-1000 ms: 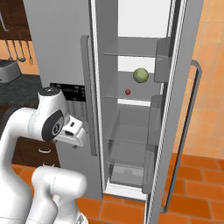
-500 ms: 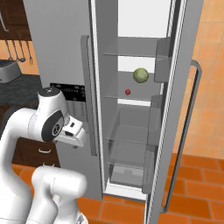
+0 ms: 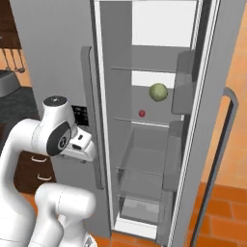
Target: Take the strawberry from the fridge and place it on top of the pancake, located on the dining counter.
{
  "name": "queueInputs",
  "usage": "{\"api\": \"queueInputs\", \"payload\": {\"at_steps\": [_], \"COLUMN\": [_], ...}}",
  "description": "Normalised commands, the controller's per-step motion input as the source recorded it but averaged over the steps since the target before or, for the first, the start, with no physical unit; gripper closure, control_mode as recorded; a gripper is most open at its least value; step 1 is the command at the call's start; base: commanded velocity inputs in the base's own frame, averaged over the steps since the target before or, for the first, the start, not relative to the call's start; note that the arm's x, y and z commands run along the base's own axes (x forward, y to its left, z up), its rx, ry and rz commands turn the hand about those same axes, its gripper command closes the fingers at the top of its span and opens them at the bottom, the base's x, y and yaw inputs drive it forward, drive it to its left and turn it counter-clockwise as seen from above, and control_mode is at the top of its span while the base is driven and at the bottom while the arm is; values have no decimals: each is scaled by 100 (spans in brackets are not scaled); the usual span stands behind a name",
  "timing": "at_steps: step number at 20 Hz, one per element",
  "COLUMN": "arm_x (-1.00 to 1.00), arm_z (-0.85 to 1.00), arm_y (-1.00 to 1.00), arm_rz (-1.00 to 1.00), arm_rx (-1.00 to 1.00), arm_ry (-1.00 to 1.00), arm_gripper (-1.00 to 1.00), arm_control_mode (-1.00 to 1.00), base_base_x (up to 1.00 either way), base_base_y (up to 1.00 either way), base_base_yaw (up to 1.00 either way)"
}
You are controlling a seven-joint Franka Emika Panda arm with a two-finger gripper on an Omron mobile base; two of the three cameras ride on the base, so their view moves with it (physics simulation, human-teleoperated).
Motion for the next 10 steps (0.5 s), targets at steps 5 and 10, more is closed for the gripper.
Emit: {"api": "queueInputs", "payload": {"at_steps": [5,10], "arm_x": [0,0], "arm_z": [0,0], "arm_y": [0,0], "arm_rz": [0,0], "arm_rx": [0,0], "arm_ry": [0,0], "arm_gripper": [-100,-100], "arm_control_mode": [100,100], "base_base_x": [24,16], "base_base_y": [-33,-39], "base_base_yaw": [-1,-32]}}
